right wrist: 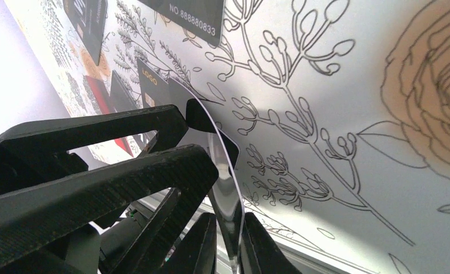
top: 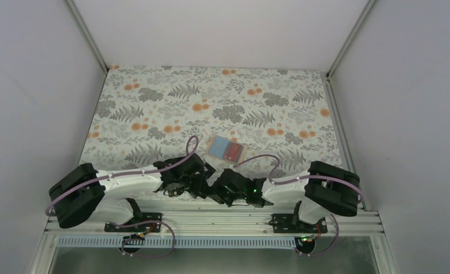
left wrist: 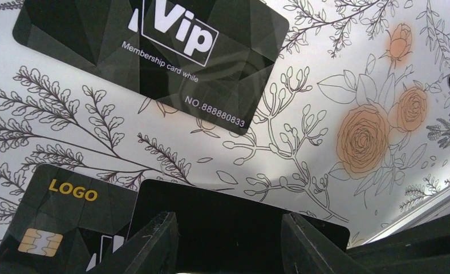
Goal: Put the credit cards into the card holder
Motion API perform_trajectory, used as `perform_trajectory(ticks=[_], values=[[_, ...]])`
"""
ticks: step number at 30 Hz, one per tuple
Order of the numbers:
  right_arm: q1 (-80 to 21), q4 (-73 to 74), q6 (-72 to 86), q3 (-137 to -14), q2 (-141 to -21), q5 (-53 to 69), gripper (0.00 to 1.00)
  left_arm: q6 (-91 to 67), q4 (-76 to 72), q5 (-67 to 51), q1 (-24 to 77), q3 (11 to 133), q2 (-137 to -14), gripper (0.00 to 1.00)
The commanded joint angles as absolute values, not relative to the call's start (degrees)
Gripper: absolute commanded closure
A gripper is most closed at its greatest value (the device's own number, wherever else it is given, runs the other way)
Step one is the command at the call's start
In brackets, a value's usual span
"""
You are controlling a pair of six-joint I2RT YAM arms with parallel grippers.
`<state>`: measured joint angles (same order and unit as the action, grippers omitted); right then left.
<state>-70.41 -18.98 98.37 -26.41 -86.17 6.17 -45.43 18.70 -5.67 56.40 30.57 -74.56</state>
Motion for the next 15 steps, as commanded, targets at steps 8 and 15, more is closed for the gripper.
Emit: perform_trajectory(ticks=[8, 15], values=[[-68.51, -22.28, 94.53, -26.71, -86.2, 4.47, 0.96, -45.35, 21.56, -7.51, 56.96, 32.4, -76.23, 0.54], [-66.74, -22.34, 90.35, -25.07, -83.4, 6.41, 0.96, -46.67, 24.97, -3.43, 56.98, 35.61, -75.04, 0.54]])
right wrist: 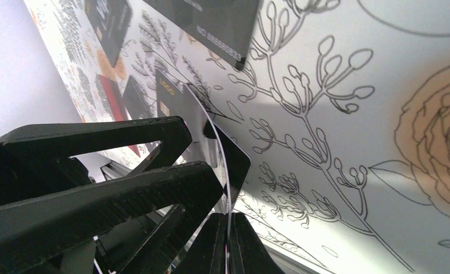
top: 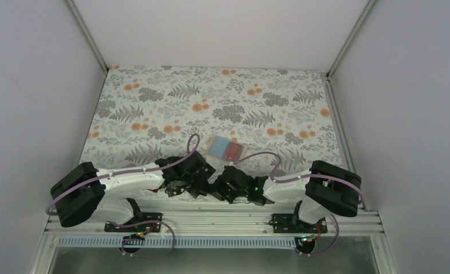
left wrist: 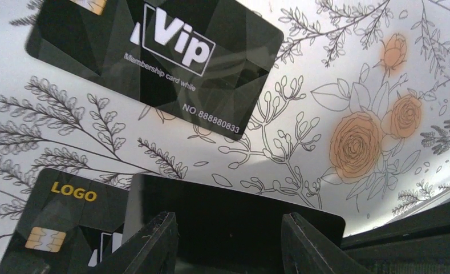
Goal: Put the credit cards into the card holder
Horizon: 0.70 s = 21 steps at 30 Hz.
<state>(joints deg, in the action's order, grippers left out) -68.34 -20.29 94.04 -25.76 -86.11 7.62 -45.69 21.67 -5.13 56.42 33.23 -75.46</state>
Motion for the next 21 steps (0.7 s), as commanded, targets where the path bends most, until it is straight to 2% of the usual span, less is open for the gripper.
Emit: perform_trajectory(ticks=[1, 11, 21], values=[[-66.31, -21.35, 89.7, -25.05, -82.64, 6.48, 0.96, -46.93, 26.04, -2.41, 56.96, 36.53, -74.62, 0.54], [-57.64, -12.57, 81.56, -24.86, -68.8, 7.93, 0.96, -48.11, 37.55, 10.54, 56.88, 52.44, -72.28, 0.53], [-37.53, -7.38, 71.45, -32.55, -57.31, 14.58, 0.96, -49.07, 36.22, 17.44, 55.49, 65.78, -73.05, 0.5]])
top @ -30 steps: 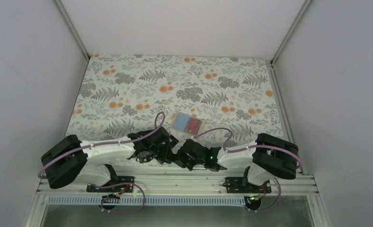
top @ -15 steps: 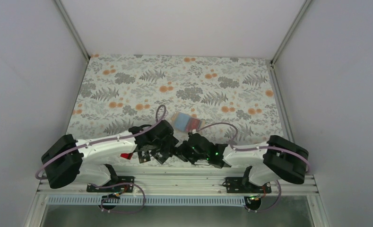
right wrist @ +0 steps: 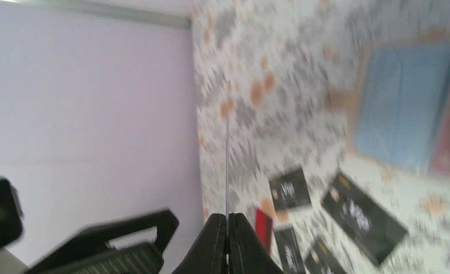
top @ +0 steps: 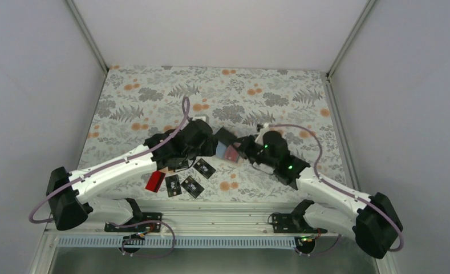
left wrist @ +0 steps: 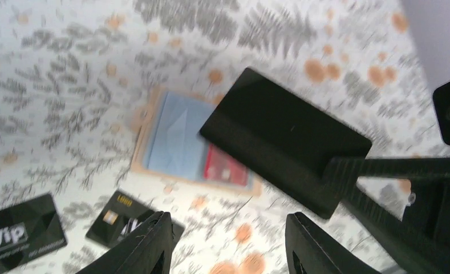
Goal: Put the credit cards into the card holder
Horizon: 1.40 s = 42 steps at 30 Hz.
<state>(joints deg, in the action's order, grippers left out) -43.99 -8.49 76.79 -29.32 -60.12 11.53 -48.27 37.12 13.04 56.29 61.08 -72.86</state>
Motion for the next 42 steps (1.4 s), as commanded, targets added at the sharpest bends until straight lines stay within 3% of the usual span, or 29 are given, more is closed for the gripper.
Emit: perform_trajectory(ticks=[1, 9, 19, 32, 42], values=[[-34.69, -8.81, 71.53, -32.96, -56.98, 15.61, 0.96, -48.66, 34.54, 17.38, 55.29, 66.65, -73.38, 0.5], [-24.72, -19.89, 75.09, -35.84, -57.67, 24.13, 0.96, -43.93, 15.31, 12.07, 53.47, 69.13, -74.77, 0.47], [-23.75, -33.51, 82.57, -33.64, -56.56, 28.04, 0.96, -45.19, -5.72, -2.98, 48.37, 65.98, -77.23, 0.46], [-23.72, -41.85, 87.4, -29.33, -53.38, 28.03, 0.96, -48.09, -12.99, -7.17, 47.42, 64.04, -79.09, 0.49], [-23.73, -37.74, 84.75, -30.17, -50.69, 25.29, 0.96, -50.73, -13.58, -6.21, 47.29, 62.69, -78.32, 0.48]])
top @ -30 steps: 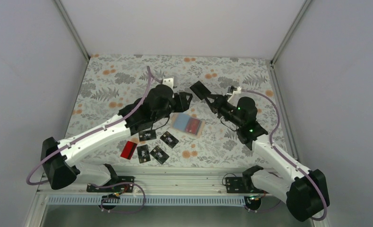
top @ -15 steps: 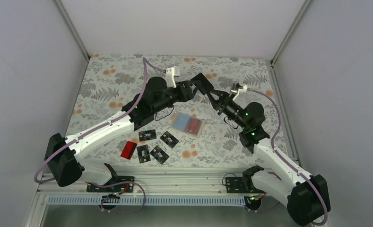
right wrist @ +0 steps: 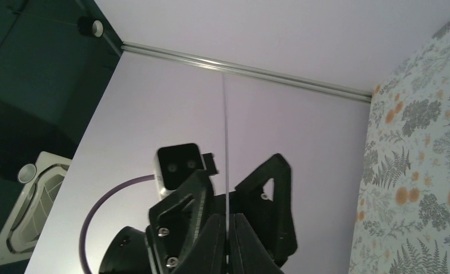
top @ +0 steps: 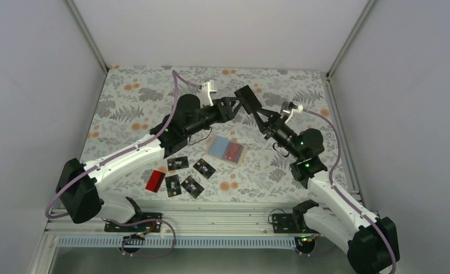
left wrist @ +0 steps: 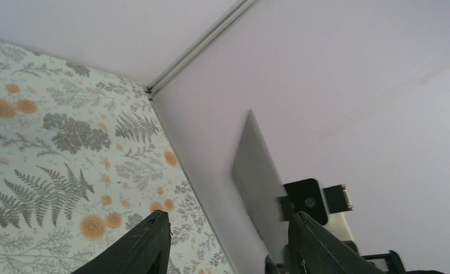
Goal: Put the credit cards into the card holder
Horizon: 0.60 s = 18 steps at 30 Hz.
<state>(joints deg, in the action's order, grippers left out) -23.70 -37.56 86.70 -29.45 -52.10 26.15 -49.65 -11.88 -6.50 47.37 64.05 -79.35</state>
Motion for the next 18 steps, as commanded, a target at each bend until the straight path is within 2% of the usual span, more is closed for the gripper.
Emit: perform_trajectory(ticks=[1, 6, 12, 18], values=[[-23.73, -37.53, 84.52, -30.27, -50.71, 25.38, 0.96, -50.4, -13.05, -6.02, 47.29, 62.65, -78.22, 0.47], [-23.73, -38.82, 84.75, -29.7, -51.74, 27.09, 0.96, -49.58, -15.14, -7.35, 47.29, 61.9, -78.27, 0.47], [-23.81, -41.0, 84.81, -29.18, -52.14, 29.19, 0.96, -48.87, -20.03, -9.92, 47.29, 62.89, -80.29, 0.56], [-23.82, -40.57, 84.06, -28.98, -50.8, 29.61, 0.96, -49.77, -22.03, -10.39, 47.29, 63.25, -81.72, 0.95]])
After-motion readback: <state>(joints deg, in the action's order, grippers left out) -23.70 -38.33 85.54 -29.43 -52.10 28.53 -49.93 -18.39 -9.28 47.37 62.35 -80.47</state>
